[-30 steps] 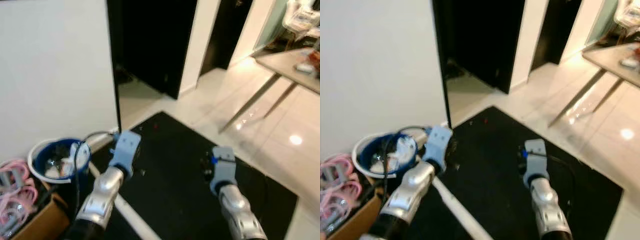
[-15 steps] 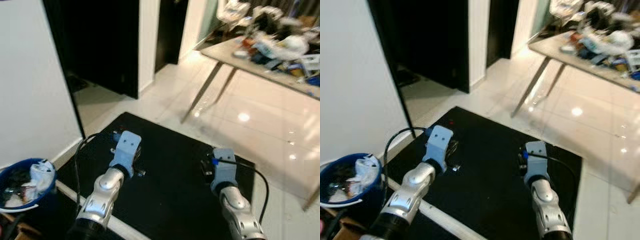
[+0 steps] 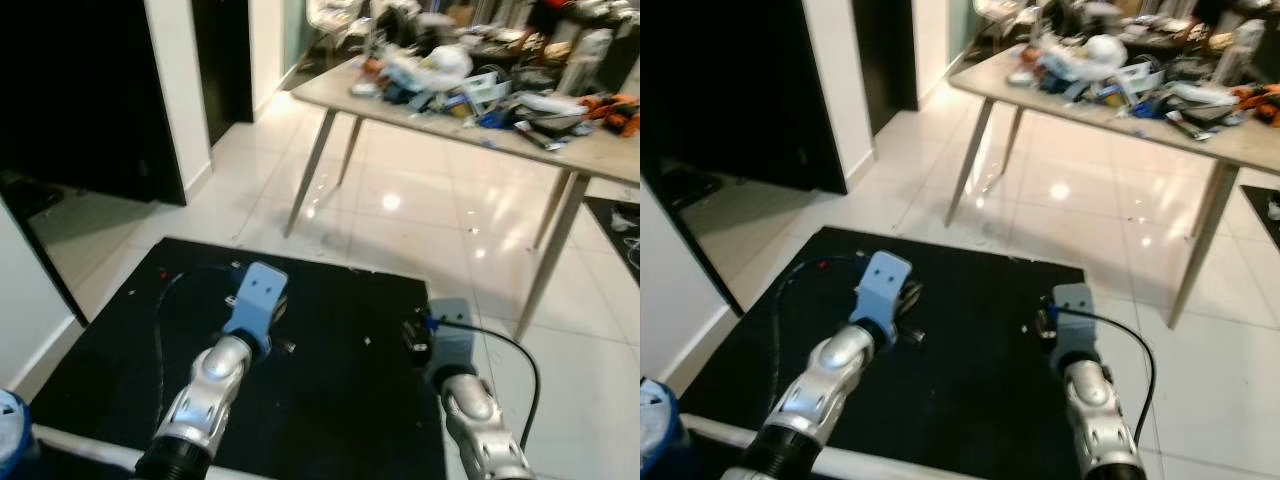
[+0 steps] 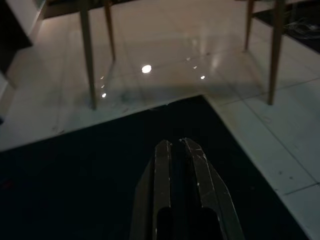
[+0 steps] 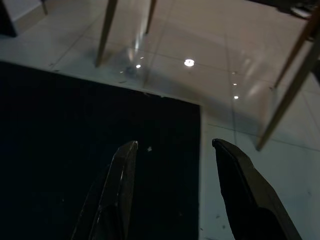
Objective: Picking trash to rubbish bin
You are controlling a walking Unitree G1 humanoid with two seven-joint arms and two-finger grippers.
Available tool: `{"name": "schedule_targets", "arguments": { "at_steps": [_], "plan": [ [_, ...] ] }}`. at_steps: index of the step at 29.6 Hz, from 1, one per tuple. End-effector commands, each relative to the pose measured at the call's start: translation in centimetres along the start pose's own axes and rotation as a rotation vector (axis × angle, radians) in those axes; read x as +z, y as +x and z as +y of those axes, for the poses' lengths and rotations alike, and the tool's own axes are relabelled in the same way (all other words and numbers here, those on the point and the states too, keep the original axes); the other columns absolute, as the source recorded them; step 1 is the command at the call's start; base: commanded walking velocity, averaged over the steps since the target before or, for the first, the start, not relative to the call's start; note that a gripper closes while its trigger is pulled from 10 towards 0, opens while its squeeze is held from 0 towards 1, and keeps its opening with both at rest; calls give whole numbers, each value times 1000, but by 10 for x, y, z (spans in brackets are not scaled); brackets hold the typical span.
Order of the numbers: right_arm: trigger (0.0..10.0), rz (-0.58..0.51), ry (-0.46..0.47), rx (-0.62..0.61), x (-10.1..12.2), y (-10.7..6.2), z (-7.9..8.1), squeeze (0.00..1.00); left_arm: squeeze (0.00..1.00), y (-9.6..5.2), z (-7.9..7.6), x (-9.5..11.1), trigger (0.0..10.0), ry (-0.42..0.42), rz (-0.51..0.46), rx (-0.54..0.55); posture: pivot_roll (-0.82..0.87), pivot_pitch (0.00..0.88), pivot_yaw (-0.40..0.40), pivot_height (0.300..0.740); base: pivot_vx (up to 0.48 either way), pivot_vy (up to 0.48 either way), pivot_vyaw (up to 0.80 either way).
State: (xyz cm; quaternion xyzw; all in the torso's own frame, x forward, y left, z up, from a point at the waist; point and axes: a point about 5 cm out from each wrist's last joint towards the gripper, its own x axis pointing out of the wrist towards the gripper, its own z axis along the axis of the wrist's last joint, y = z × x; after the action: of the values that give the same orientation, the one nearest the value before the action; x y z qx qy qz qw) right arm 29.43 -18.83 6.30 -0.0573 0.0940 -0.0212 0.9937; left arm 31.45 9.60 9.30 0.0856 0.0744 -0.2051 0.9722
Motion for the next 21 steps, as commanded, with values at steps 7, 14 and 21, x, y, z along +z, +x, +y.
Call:
{"name": "schedule_targets", "arguments": {
  "at_steps": [7,14,21],
  "plan": [
    [10000,22,42,-15,-4,-2,0,0,0,-1,1,-3,10000,-29,13,-3,-107,35,-18,740,0,0,-571],
    [10000,18,33,5,-2,0,4,0,0,-2,-2,-1,10000,-52,-5,-22,-106,35,-23,740,236,0,0],
    [10000,21,31,10,-2,0,5,0,0,-2,-2,-1,10000,-59,-9,-25,-108,39,-24,740,364,0,0]
  ]
}}
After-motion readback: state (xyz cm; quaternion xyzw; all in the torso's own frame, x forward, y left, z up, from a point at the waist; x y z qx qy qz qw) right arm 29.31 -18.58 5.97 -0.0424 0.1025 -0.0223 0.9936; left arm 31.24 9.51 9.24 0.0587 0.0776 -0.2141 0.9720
